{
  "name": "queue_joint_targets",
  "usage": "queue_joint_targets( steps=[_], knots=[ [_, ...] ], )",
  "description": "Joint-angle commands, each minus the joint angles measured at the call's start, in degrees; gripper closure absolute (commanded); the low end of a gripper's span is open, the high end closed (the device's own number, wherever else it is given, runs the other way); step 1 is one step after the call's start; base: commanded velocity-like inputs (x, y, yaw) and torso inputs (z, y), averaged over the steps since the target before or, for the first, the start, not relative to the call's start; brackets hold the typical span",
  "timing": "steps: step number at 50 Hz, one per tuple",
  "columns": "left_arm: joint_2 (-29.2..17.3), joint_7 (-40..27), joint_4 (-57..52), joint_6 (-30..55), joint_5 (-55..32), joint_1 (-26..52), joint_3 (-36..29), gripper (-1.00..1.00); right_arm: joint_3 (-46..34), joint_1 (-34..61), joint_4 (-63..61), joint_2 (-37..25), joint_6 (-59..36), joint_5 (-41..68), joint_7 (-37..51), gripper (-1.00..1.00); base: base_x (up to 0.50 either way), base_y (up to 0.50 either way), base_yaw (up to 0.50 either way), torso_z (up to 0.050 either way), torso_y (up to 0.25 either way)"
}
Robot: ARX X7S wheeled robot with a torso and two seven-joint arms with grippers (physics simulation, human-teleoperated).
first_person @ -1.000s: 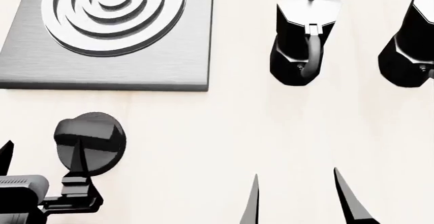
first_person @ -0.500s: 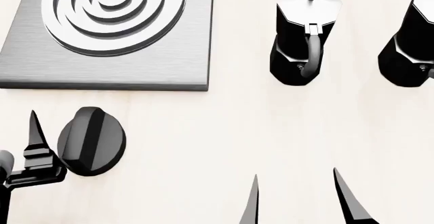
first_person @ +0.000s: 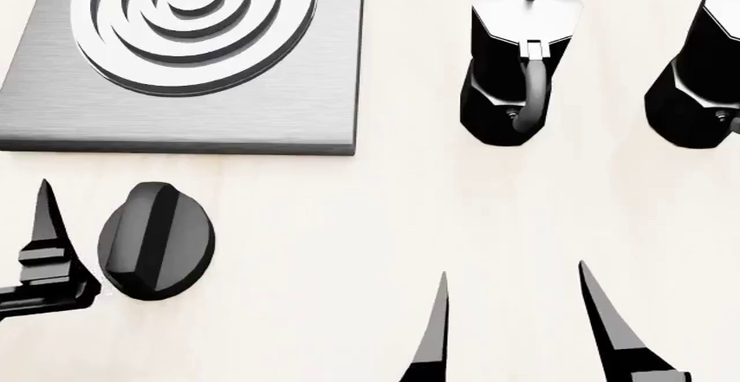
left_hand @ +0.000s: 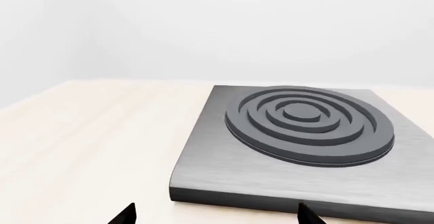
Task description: Turn off the stove.
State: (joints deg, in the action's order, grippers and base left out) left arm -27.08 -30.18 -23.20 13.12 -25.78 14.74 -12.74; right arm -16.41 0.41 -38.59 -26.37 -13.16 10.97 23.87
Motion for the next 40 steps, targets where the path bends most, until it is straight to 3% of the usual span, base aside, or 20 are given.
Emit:
queue_joint_targets(
  steps=[1,40],
  knots=[
    [-0.18,2.66,-3.02,0.47,-1.68,-0.81,2.28,-1.0,2.2,4.43,0.24,1.37,-2.07,0.53,-1.78,-1.0,0.0,0.0,0.0,0.0,0.0],
    [-2.18,2.44,-11.2,2.51,-6.13,-0.55,3.03,-1.0,2.39,11.78,-3.65,0.5,-9.13,1.62,-1.25,-1.0,0.0,0.0,0.0,0.0,0.0]
  ],
)
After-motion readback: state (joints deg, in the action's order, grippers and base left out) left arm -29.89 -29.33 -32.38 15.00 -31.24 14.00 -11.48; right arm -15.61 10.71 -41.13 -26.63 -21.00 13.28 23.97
